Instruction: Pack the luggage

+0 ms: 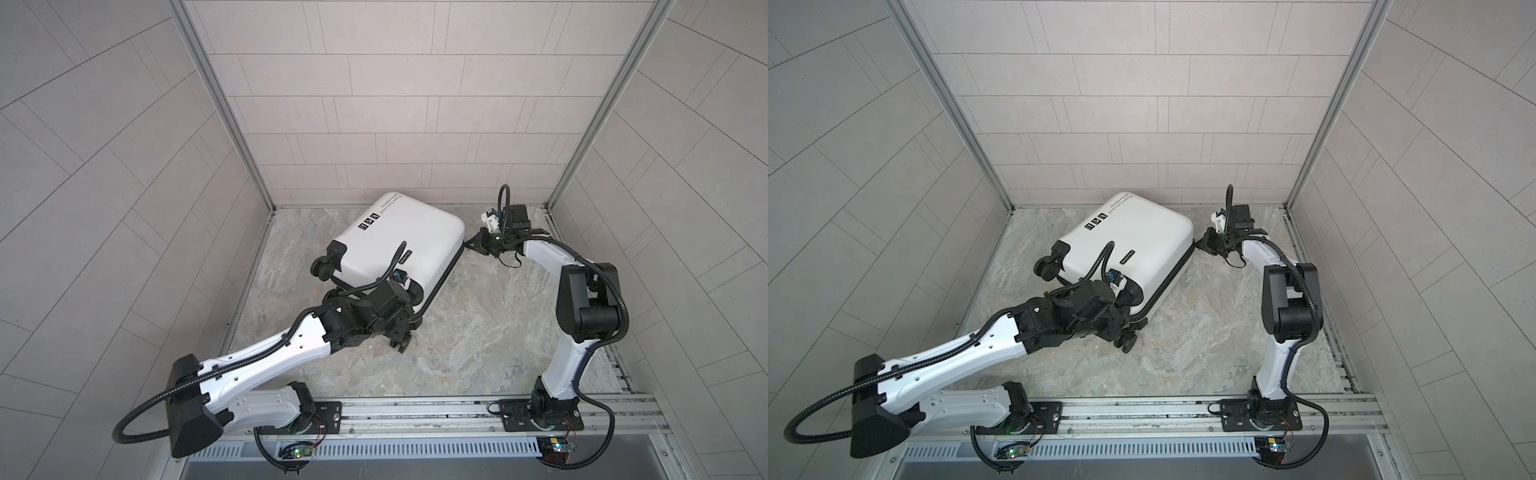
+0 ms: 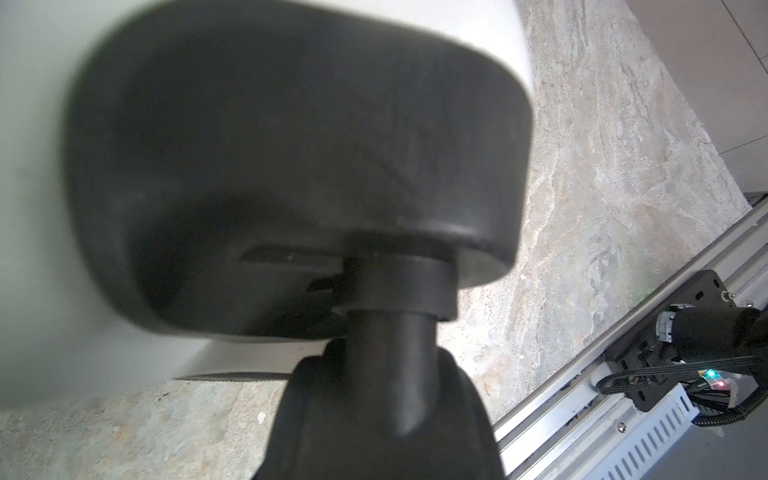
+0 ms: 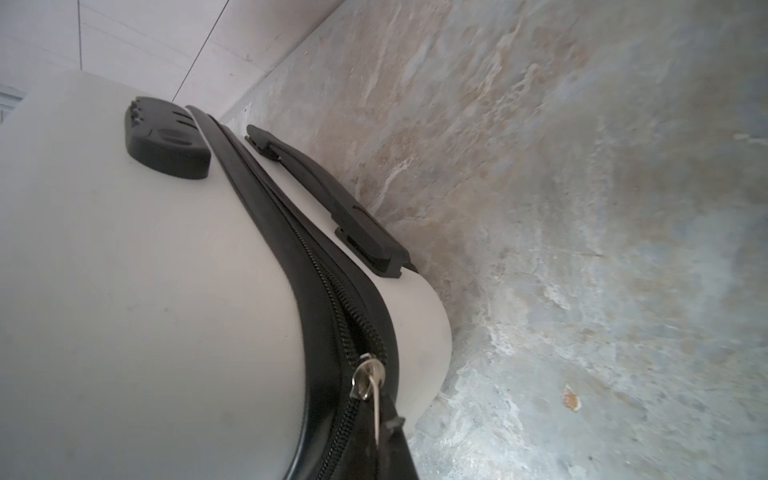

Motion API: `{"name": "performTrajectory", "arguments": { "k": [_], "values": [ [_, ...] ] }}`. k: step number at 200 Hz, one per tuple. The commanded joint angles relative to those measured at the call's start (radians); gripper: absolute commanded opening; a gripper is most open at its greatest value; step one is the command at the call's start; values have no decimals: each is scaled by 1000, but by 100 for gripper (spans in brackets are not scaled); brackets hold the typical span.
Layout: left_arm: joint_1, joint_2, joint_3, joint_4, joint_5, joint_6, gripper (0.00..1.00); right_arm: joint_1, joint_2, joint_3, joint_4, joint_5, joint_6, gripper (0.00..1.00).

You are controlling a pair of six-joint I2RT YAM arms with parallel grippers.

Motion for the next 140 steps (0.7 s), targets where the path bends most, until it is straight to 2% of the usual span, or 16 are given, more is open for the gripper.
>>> {"name": "performTrajectory", "arguments": {
  "k": [1, 26, 43, 51, 61, 67, 77, 95, 117, 140],
  "values": [
    [8, -106, 20, -114, -19, -19, 0, -92, 20, 33, 159, 128, -9, 0],
    [23, -100, 21, -116, -38, -26, 0, -88, -43, -60, 208, 135, 4, 31],
    [34, -99, 16, -115, -35, -27, 0, -88, -92, -119, 236, 152, 13, 47],
    [39, -101, 13, -115, -36, -30, 14, -90, -114, -137, 241, 157, 16, 52],
    [45, -106, 10, -118, -36, -37, 50, -88, -134, -156, 246, 157, 24, 57],
    [48, -111, 7, -121, -41, -42, 66, -88, -144, -164, 251, 154, 29, 58],
    [53, -121, 6, -122, -47, -49, 80, -85, -160, -174, 257, 145, 36, 61],
    [67, -153, 5, -120, -55, -73, 99, -69, -186, -178, 255, 135, 40, 64],
    [125, -219, -14, -108, -61, -124, 100, -39, -208, -164, 259, 111, 55, 68],
    [256, -309, -72, -60, -25, -186, 100, 10, -208, -111, 254, 93, 71, 71]
  ]
}}
